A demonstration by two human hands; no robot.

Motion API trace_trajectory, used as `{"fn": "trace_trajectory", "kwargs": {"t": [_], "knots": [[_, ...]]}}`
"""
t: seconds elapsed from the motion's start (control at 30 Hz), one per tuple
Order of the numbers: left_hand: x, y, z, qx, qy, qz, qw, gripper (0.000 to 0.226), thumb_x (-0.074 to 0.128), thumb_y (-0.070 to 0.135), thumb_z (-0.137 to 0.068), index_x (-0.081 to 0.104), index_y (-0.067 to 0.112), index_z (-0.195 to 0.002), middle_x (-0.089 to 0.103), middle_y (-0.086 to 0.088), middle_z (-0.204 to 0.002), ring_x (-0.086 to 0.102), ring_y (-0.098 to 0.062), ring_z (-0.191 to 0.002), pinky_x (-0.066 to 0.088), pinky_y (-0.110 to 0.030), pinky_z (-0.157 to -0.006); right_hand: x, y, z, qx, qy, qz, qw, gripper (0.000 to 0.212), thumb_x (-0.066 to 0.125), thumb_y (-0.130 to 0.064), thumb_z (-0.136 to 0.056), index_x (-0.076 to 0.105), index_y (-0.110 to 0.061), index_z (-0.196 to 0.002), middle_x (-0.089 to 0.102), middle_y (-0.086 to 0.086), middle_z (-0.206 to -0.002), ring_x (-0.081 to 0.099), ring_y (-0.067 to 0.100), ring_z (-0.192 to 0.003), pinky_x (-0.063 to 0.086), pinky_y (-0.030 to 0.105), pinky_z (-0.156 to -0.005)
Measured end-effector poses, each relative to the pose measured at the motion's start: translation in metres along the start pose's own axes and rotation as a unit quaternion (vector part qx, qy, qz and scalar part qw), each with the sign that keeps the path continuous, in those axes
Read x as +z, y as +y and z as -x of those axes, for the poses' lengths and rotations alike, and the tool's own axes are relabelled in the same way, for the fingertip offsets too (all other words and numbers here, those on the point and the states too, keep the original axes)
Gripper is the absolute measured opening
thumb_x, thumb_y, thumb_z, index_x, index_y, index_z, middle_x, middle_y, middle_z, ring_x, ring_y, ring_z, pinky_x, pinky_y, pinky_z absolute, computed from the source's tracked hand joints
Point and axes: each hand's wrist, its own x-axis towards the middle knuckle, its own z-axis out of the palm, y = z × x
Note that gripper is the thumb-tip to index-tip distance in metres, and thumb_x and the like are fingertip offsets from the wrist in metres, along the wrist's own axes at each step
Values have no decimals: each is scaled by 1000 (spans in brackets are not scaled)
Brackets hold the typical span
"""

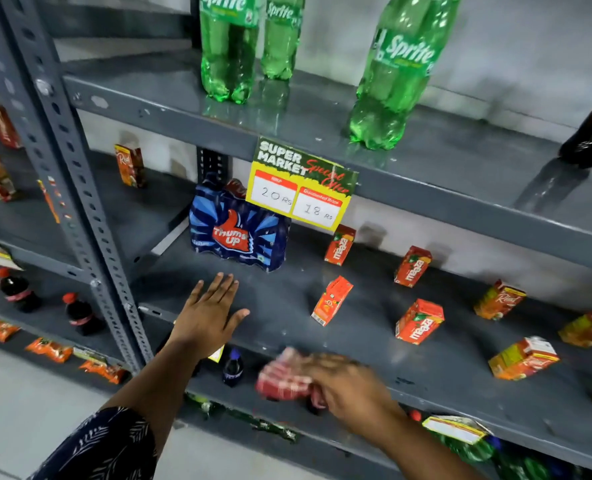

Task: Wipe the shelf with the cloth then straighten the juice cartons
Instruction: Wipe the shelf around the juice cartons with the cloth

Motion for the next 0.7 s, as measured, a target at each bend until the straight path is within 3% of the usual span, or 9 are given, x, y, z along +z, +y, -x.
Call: {"fn": "trace_trajectory", "kwargs": {"t": [0.13,0.23,0.33,0.47,0.57,0.63,0.7], "knots": [[-2,20,-8,4,-10,6,1000,98,-9,75,-76,10,13,-150,8,-2,-159,-8,-12,-144,-5,-37,-116,2,26,-9,91,19,46,995,57,53,-13,-66,63,-38,-116,68,-14,-116,64,11,-104,50,20,-79],[5,40,-9,-6,-47,7,999,85,8,67,-85,4,12,-150,1,-4,-160,-8,-16,-145,-3,-37,-116,19,31,13,74,8,53,996,61,67,-12,-56,66,-38,-111,68,-16,-114,64,7,-104,49,17,-84],[15,49,-6,-24,-88,15,996,74,21,56,-95,0,11,-150,-3,-5,-160,-8,-17,-145,-3,-37,-116,16,35,36,65,-13,15,998,62,57,-7,-59,66,-34,-114,66,-15,-120,60,5,-112,42,16,-96],[11,55,-5,-33,-84,2,996,72,18,55,-95,-2,11,-149,-4,-3,-160,-10,-17,-144,-6,-38,-116,-17,40,65,99,43,25,994,67,56,-6,-68,54,-43,-123,58,-23,-130,52,0,-121,42,19,-100],[-5,65,-12,-20,-46,-10,999,75,11,58,-93,-2,10,-149,-3,-4,-159,-12,-16,-144,-9,-38,-115,-60,35,88,89,114,66,987,59,56,-9,-71,59,-41,-120,57,-24,-128,51,-2,-120,37,13,-101],[-19,75,-18,-5,-7,-24,1000,80,3,62,-88,2,10,-149,2,-4,-159,-8,-16,-145,-7,-38,-115,-91,33,101,96,149,104,979,55,48,-11,-75,60,-38,-120,58,-22,-128,51,0,-120,41,19,-100],[-35,86,-22,4,20,-41,999,77,6,60,-91,5,9,-149,5,-5,-159,-6,-17,-145,-4,-39,-116,-114,36,117,104,176,137,969,54,51,-9,-75,59,-36,-121,59,-17,-129,52,5,-122,42,32,-100]]}}
